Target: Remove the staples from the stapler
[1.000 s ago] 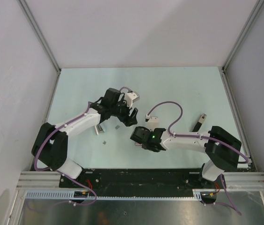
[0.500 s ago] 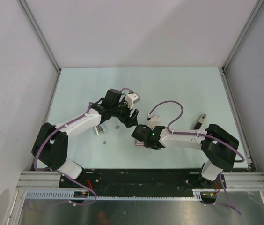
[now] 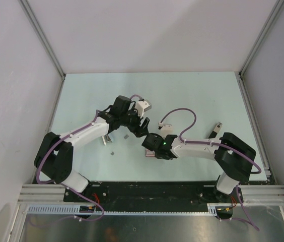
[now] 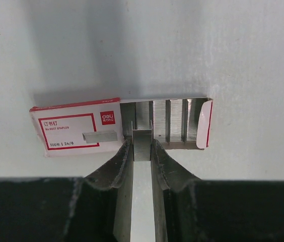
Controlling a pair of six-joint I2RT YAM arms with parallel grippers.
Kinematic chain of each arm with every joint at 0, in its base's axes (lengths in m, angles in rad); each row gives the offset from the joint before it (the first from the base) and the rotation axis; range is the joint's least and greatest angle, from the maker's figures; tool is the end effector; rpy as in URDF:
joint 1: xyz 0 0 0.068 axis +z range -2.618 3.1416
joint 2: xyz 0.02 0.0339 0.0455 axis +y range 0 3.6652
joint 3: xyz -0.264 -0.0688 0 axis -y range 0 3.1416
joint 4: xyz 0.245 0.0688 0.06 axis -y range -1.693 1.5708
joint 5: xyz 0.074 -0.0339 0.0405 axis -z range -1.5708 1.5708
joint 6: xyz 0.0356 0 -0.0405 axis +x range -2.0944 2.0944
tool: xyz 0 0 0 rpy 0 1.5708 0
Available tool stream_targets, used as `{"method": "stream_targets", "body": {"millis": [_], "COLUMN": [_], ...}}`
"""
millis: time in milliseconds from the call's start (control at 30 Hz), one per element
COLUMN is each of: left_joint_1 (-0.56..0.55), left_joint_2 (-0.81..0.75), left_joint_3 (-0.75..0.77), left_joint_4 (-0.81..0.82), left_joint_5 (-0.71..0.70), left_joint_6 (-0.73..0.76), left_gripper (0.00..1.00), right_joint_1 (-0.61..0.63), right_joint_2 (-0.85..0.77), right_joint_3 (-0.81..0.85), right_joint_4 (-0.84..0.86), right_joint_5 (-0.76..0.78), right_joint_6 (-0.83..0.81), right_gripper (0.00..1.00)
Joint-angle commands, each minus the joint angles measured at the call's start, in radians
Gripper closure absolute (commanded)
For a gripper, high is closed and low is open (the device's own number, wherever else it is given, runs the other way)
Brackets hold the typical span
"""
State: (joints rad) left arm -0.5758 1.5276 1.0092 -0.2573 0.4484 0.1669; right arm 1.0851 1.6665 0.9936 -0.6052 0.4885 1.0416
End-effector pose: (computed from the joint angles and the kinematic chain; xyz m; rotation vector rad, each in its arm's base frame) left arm 0.2658 -0.1909 0.2337 1.0640 2.1113 -0.7261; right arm 0.1570 0.2616 0.1696 0.0386 2.5781 0.0199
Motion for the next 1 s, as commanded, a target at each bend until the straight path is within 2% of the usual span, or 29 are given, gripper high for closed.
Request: {"method": "stream_targets", "body": {"millis": [0,667,967], "left_joint_1": [-0.009,-0.01,-0.013], "left_joint_2": [-0.042,-0.05,-0.053], "left_joint_3": [-0.003,-0.009,-0.005], "left_joint_4": [0.009,0.01,0.01], "left_joint_5": [0.026,0.033,0.031], "left_joint_6": [0.055,0.054,0.051], "left_gripper": [0.22,0.22,0.22], "right_joint_1": [-0.005,-0.014,-0.018], "right_joint_2": [-0.013,-0.029,-0.043], "right_joint_3": [0.035,0.035,0.035], "right_joint_4": [-0.014,-0.046,-0.043], "right_joint_5": [0.031,0.022,0.005], "right_joint_6": [0.006,0.001,-0.013], "right_gripper": [0.92,0.91,0.83]}}
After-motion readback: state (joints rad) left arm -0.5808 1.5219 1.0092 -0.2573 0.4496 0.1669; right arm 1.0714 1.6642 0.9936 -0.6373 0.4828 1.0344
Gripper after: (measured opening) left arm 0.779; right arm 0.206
